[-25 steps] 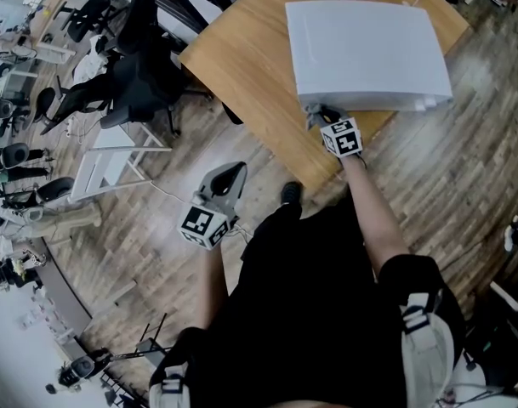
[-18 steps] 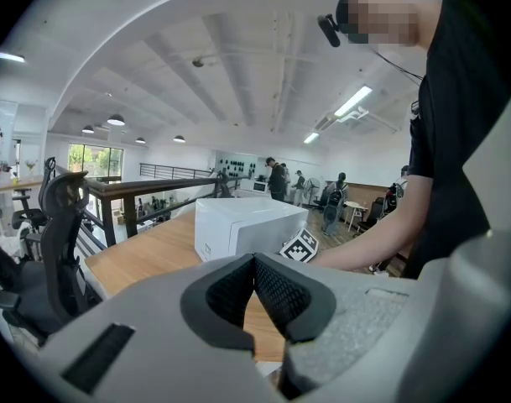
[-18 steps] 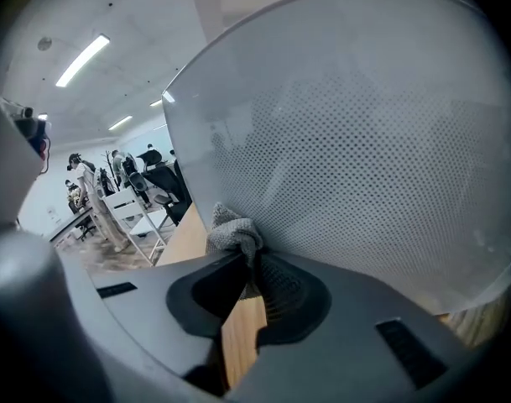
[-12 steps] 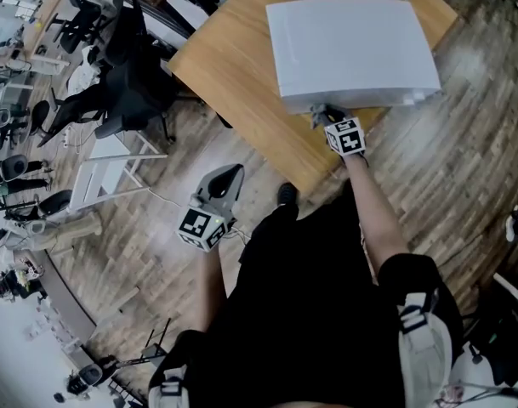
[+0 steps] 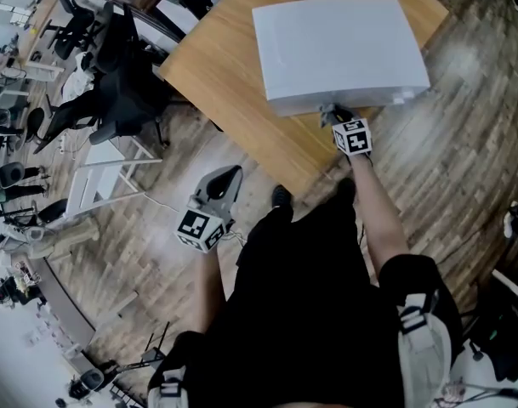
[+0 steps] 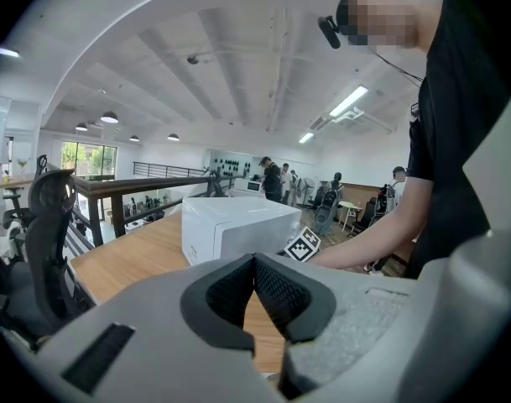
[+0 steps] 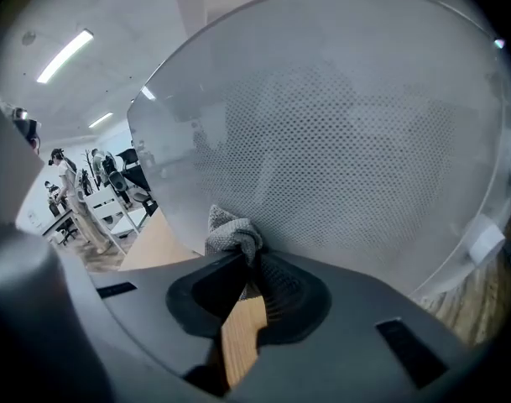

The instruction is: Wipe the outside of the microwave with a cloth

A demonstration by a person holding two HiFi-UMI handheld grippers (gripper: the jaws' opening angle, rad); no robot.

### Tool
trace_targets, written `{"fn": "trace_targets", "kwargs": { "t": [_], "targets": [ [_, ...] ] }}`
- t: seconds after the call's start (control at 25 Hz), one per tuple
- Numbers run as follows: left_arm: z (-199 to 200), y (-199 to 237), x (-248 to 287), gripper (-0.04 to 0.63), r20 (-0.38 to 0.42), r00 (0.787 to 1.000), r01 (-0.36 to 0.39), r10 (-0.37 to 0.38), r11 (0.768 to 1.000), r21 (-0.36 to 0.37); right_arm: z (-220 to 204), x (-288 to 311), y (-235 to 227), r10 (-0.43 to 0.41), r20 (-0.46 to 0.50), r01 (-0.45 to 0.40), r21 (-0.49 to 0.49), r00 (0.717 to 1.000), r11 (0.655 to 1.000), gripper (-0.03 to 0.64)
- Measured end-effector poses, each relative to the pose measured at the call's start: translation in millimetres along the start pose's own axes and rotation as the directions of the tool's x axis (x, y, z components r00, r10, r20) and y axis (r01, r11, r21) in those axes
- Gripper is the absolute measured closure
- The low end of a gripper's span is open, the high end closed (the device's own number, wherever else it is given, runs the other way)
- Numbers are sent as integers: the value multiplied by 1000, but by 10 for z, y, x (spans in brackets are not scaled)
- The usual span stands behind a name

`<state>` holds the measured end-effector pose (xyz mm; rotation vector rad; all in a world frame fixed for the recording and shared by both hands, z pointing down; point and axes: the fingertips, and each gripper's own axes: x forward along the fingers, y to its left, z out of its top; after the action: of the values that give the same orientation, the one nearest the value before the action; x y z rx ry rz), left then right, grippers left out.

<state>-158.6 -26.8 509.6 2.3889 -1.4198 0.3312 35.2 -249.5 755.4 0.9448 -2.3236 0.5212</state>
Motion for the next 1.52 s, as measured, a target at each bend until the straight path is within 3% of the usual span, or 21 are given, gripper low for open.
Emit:
{"fn": "trace_targets", "kwargs": {
  "t": [0.64, 0.84, 0.96, 1.52],
  "targets": [
    [89, -202, 241, 594, 7, 1000, 29, -29, 1000, 6, -155, -546, -1182, -209, -15, 209, 83, 978, 974, 577],
    [106, -213, 231, 594, 2, 1000, 22, -22, 1000, 14, -339, -699, -1474, -236, -67, 242, 87, 969, 966, 577],
    [112, -197, 239, 594, 6, 1000, 19, -19, 1000, 15, -280, -770, -1623, -269, -41, 272, 100, 962, 957, 577],
    [120, -289, 358, 594, -9, 1000, 22, -22, 1000, 20, -300, -754, -1699, -254, -36, 257, 89, 966, 962, 578]
  ]
}}
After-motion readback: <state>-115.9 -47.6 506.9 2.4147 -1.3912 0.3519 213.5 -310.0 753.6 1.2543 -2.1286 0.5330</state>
